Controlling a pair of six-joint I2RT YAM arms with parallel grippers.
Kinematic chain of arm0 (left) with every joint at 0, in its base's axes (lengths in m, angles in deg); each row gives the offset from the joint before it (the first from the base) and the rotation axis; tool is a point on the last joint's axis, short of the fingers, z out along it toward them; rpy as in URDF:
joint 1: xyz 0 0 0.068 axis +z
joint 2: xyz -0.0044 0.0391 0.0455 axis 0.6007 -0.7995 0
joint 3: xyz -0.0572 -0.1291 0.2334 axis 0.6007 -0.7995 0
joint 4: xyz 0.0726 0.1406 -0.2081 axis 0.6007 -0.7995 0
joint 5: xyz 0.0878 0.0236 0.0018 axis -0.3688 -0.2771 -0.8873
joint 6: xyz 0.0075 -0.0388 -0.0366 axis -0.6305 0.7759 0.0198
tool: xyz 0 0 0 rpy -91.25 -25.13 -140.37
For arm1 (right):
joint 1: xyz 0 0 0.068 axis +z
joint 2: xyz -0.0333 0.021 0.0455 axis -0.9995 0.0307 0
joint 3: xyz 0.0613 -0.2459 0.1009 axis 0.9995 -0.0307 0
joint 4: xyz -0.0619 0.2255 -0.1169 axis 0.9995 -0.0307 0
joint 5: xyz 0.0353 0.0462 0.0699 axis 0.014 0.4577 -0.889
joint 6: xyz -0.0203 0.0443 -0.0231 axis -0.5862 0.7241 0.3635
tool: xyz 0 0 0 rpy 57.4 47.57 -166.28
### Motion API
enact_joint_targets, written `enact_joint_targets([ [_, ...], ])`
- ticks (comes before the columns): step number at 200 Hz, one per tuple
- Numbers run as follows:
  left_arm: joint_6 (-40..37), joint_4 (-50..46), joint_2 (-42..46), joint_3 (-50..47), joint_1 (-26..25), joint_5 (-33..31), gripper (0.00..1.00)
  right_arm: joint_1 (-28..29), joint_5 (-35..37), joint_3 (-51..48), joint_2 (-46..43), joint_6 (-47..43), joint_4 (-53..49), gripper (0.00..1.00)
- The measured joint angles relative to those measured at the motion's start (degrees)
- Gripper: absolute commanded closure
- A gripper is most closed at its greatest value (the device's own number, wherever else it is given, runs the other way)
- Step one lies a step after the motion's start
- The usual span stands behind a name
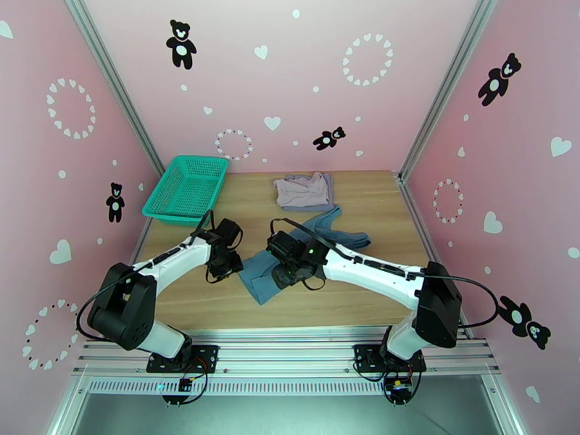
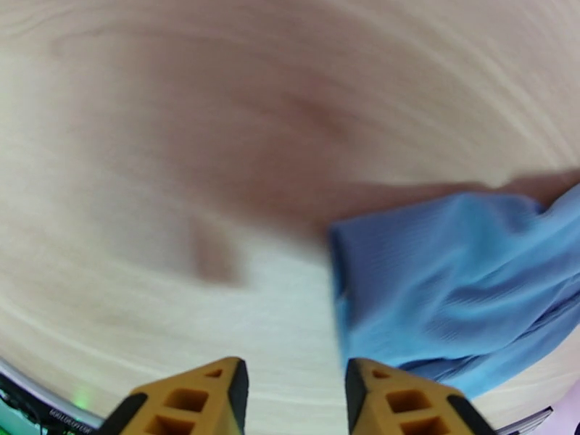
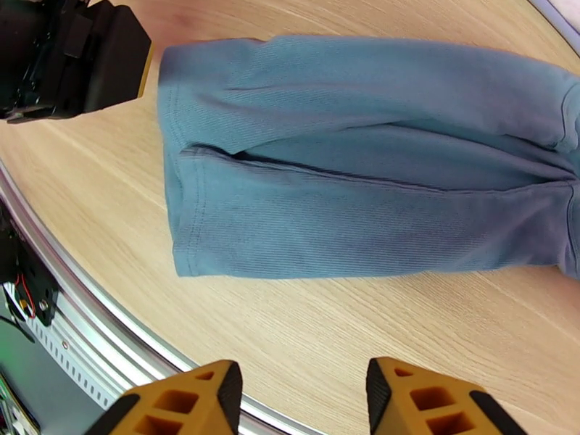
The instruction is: Fold and stack the mixed laundry pile
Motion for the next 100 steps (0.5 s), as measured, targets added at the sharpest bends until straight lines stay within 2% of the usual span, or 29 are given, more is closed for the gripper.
enact_joint_targets([
  [39,-0.02,4.09,-2.86,0.00,0.00,0.79,0.58,0.66,-0.37,-1.51,1.55,1.84,1.22,0.48],
  [63,-0.09,5.90,-4.81,0.00,0.00,1.38,0.59,1.36,-0.94,-1.51,3.67,2.38,2.14,0.43],
  [81,-0.37,7.10,-7.08,0.00,0.02,1.46,0.64,2.05,-1.60,-1.46,5.11,2.62,2.82,0.40],
  [100,-0.87,6.86,-7.85,0.28,0.17,1.36,0.76,3.30,-2.23,-0.61,7.32,2.71,3.10,0.39],
])
